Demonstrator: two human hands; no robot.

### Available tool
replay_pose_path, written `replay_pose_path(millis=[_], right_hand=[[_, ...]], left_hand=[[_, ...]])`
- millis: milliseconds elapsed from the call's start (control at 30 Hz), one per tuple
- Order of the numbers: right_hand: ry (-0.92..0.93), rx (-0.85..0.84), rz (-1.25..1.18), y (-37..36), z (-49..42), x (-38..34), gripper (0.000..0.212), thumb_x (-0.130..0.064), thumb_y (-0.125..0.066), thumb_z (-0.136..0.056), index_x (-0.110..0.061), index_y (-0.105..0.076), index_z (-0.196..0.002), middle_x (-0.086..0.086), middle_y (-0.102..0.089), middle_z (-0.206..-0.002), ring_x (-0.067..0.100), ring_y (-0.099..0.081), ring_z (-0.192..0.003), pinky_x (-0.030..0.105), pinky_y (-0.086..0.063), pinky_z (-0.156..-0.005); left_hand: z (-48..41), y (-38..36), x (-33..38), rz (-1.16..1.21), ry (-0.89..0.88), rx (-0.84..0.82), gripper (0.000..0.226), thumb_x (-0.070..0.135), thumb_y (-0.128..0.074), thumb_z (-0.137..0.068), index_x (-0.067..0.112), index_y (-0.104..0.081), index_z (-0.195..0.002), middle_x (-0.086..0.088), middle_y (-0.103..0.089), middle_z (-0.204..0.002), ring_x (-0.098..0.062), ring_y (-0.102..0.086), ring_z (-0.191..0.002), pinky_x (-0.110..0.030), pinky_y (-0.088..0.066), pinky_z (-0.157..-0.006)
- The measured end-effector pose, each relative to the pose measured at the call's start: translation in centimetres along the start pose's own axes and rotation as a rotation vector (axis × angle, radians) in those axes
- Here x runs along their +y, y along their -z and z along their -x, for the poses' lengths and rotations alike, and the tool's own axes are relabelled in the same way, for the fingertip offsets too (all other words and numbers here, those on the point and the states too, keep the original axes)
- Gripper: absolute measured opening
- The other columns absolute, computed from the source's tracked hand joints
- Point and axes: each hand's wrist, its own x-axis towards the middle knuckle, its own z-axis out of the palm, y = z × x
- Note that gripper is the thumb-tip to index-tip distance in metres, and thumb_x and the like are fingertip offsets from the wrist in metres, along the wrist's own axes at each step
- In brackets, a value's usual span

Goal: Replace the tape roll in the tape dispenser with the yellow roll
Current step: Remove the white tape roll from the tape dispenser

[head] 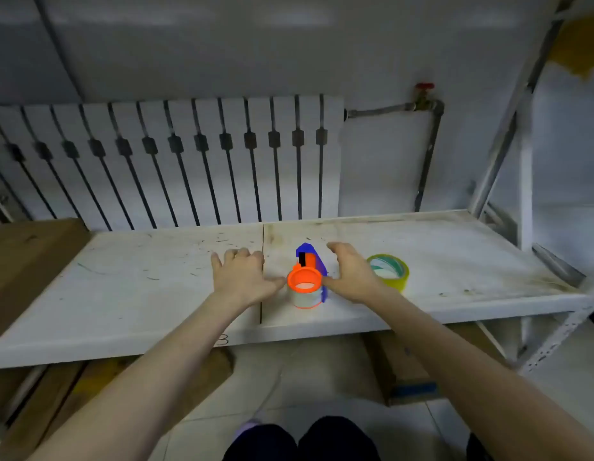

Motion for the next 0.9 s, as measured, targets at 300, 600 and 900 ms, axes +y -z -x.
replay_pose_path(millis=[300,600,900], right_hand=[[0.212,-0.044,0.325,-4.6,-2.3,3.8,0.050,-0.009,-0.065,-0.073,-0.015,-0.057,-0.122,0.006,-0.047,-0.138,0.029,-0.045,-0.120,0.043,-0.045,-0.094],[0.199,-0.003,0.322,-5.8,-1.7,1.6,0.029,-0.032,-0.063,-0.083,-0.021,-0.066,-0.110,0.006,-0.063,-0.111,0.026,-0.049,-0.111,0.033,-0.037,-0.084],[0.178,0.092,-0.053,-6.6,-0.3,1.6,0.033,-0.026,-0.067,-0.082,-0.016,-0.065,-0.114,0.006,-0.069,-0.105,0.020,-0.056,-0.098,0.027,-0.041,-0.077]], left_hand=[[-3.3,-7.2,1.8,0.358,0.140,-0.259,0.065,0.076,-0.047,-0.070,0.016,-0.060,-0.093,0.000,-0.059,-0.089,-0.023,-0.057,-0.086,-0.032,-0.048,-0.072],[-3.4,-8.2,4.0,0.639,0.176,-0.310,0.039,0.049,-0.054,-0.085,0.016,-0.049,-0.064,0.002,-0.050,-0.062,-0.012,-0.047,-0.058,-0.027,-0.032,-0.052],[-2.5,-5.9,3.5,1.365,0.550,-0.471,0.066,0.042,-0.073,-0.074,0.003,-0.050,-0.122,-0.013,-0.060,-0.109,-0.027,-0.065,-0.091,-0.040,-0.058,-0.080]])
